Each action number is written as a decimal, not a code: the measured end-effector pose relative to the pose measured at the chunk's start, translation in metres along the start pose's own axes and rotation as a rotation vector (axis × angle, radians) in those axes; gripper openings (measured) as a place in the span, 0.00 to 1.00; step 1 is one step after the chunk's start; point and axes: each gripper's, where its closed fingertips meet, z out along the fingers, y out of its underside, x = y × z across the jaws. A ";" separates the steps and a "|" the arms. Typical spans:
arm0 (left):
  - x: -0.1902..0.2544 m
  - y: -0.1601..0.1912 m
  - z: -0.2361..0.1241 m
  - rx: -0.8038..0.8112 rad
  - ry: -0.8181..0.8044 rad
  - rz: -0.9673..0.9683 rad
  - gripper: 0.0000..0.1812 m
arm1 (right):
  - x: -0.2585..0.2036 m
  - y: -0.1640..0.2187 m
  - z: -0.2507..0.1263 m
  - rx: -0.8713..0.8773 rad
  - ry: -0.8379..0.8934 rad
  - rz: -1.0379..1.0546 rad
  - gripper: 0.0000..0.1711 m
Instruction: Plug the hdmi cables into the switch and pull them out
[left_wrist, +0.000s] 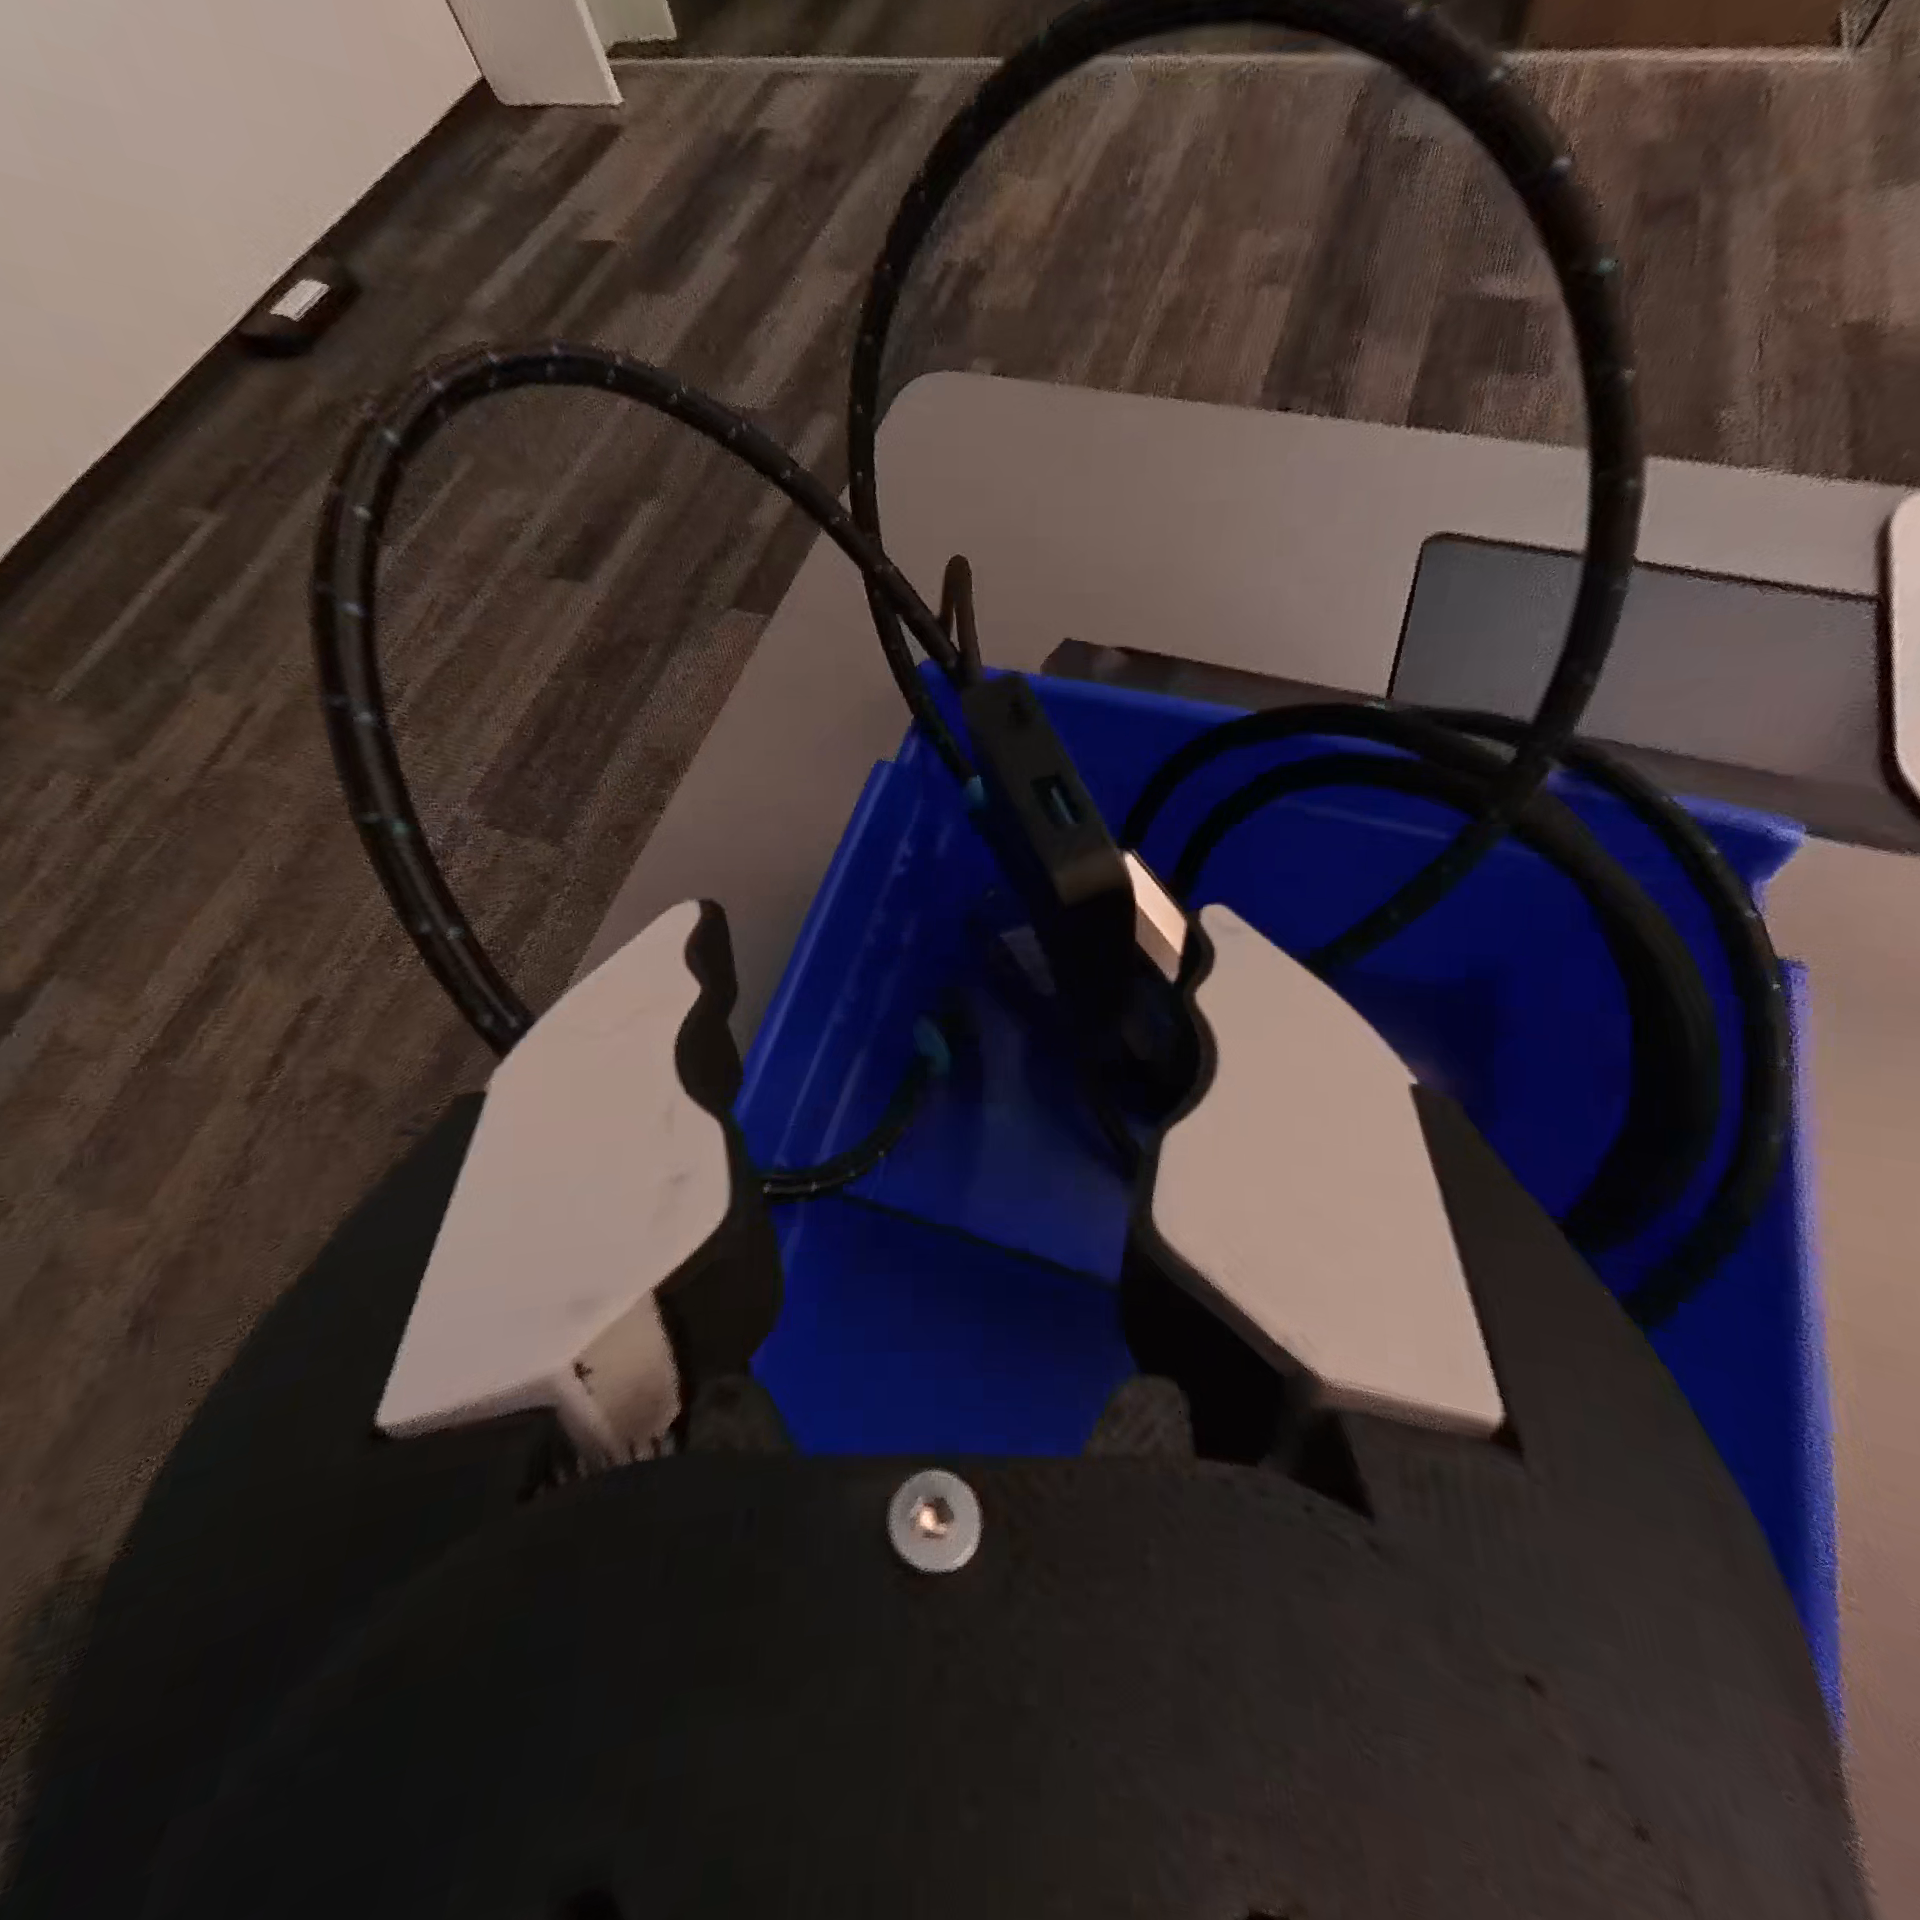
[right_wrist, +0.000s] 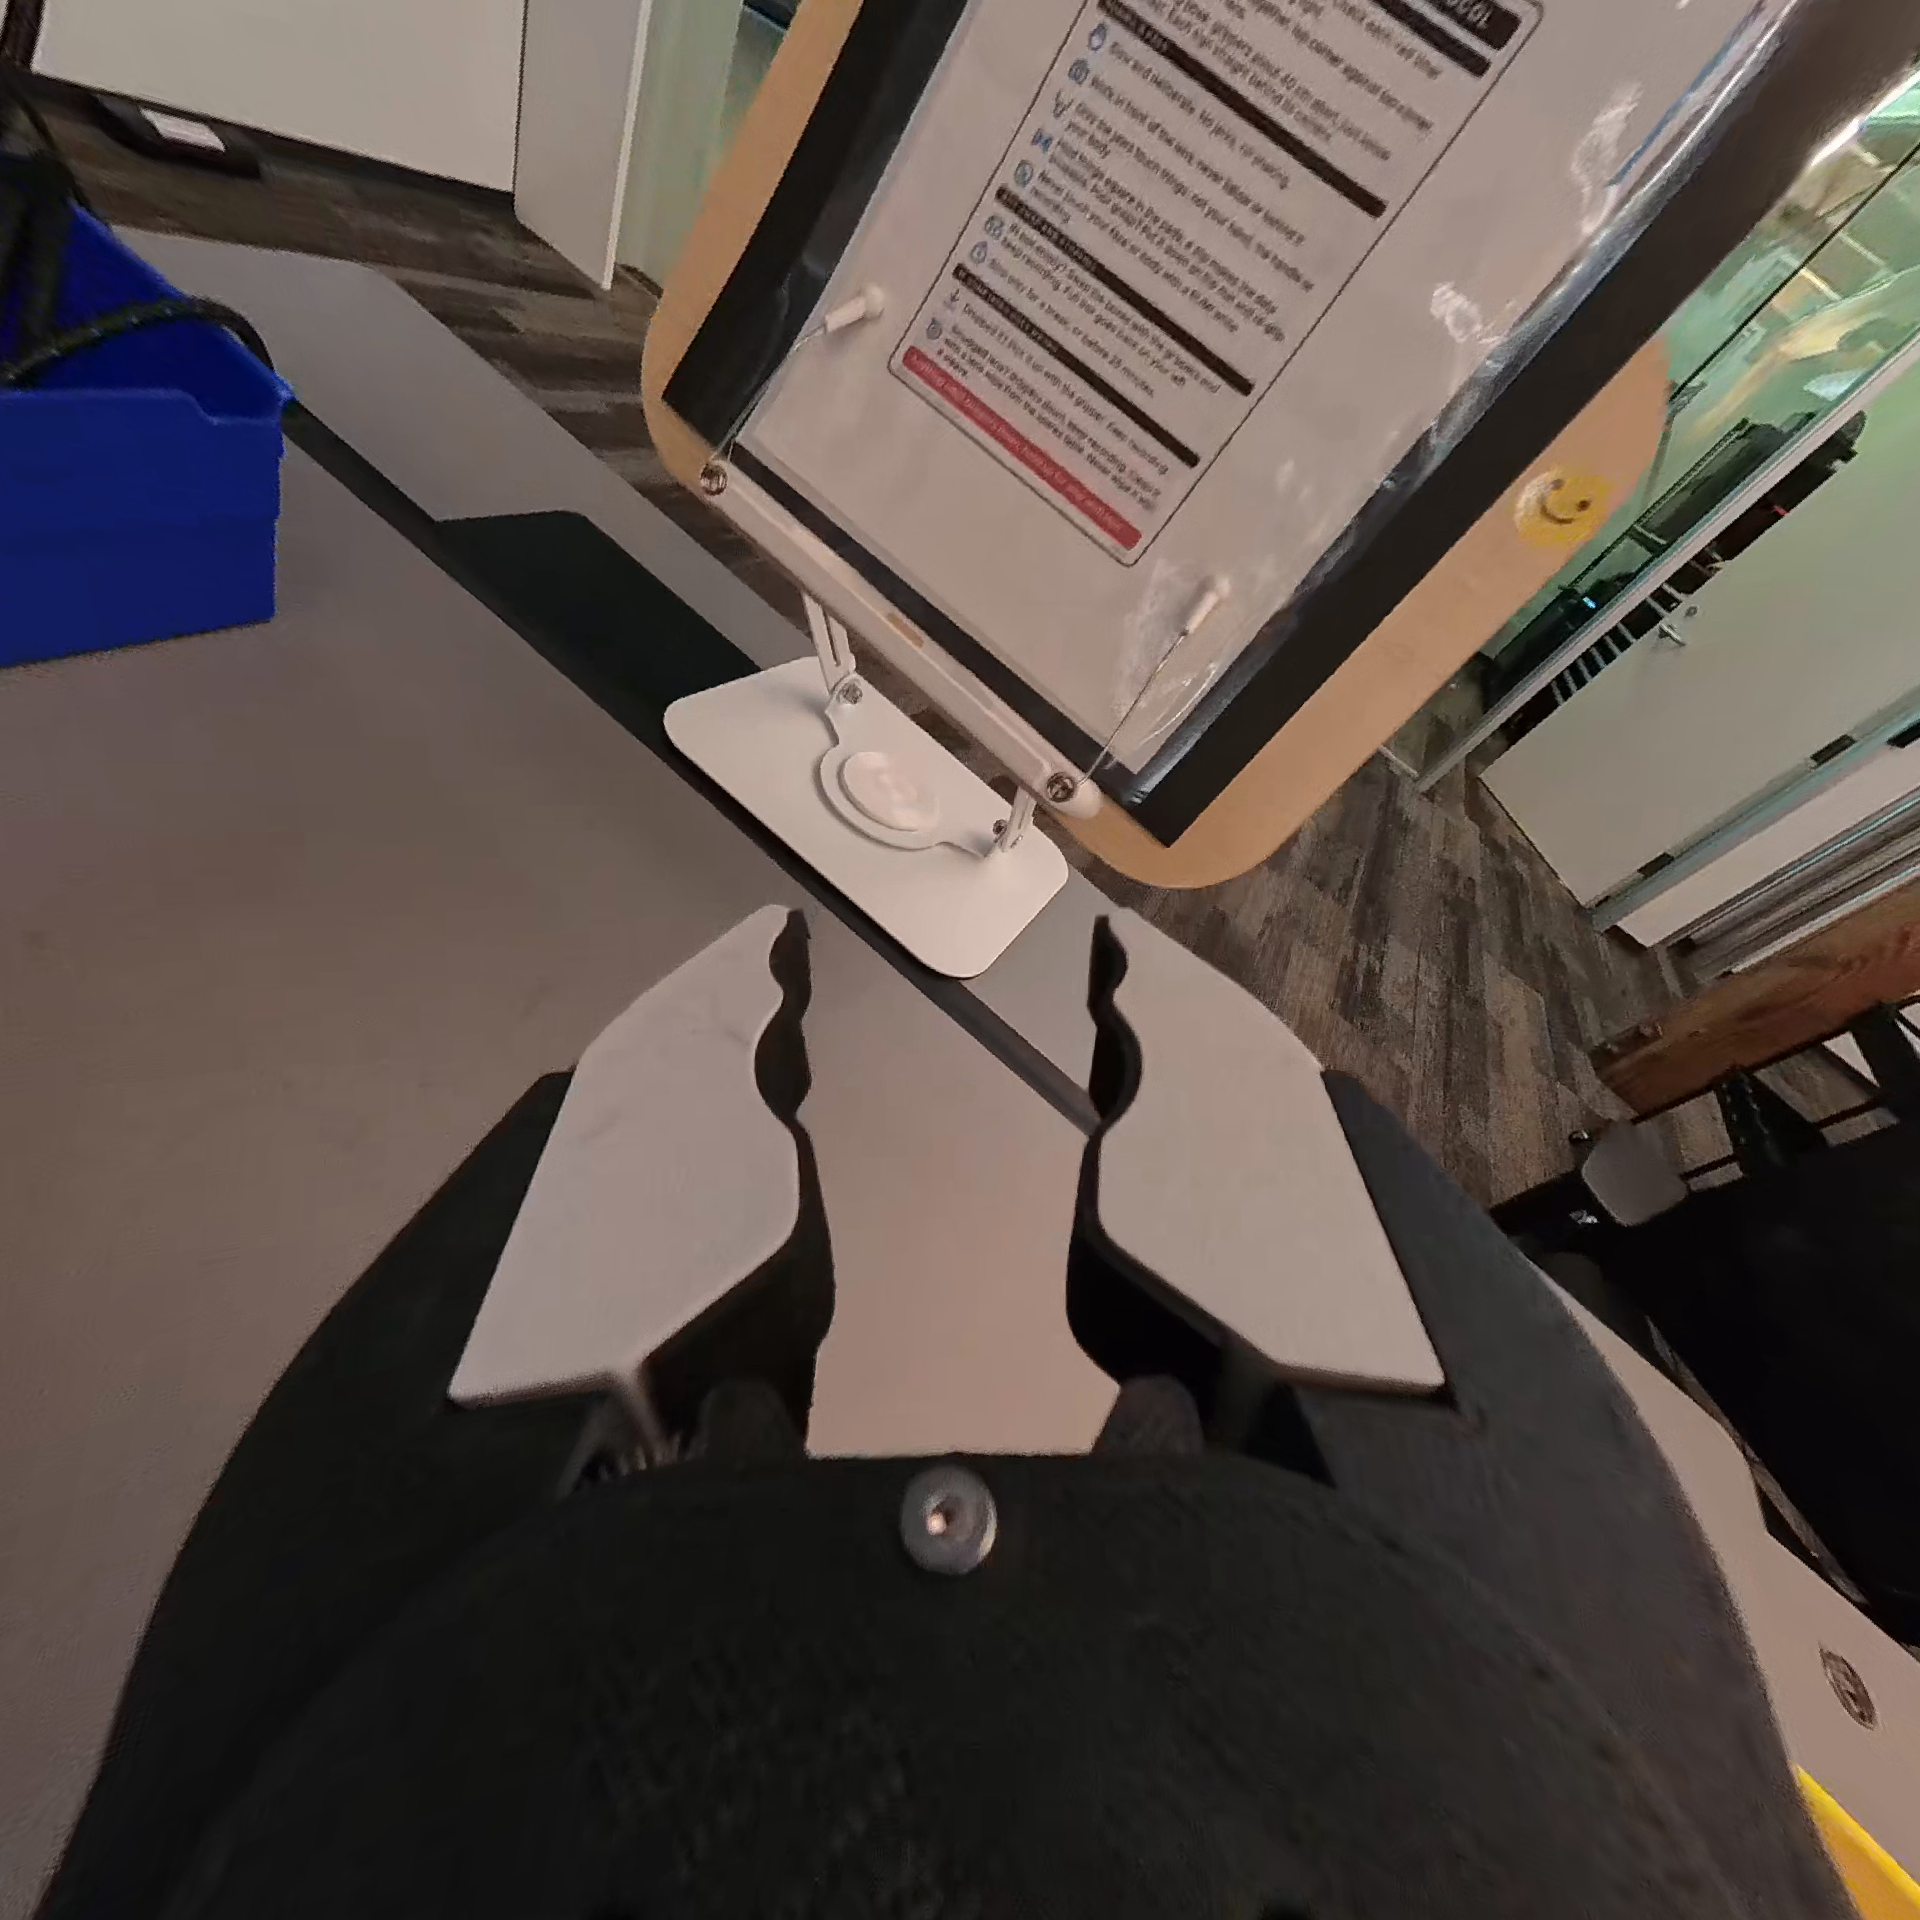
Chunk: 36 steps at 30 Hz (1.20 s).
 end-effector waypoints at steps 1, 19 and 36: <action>0.002 0.002 0.004 -0.005 0.014 -0.009 0.43 | -0.002 0.002 0.002 -0.008 -0.005 -0.004 0.31; 0.009 0.005 0.021 -0.020 0.092 -0.052 0.10 | 0.000 0.008 0.006 -0.041 0.024 -0.055 0.31; -0.001 -0.079 -0.149 0.414 0.155 -0.051 0.08 | -0.001 0.007 0.006 -0.047 0.040 -0.109 0.31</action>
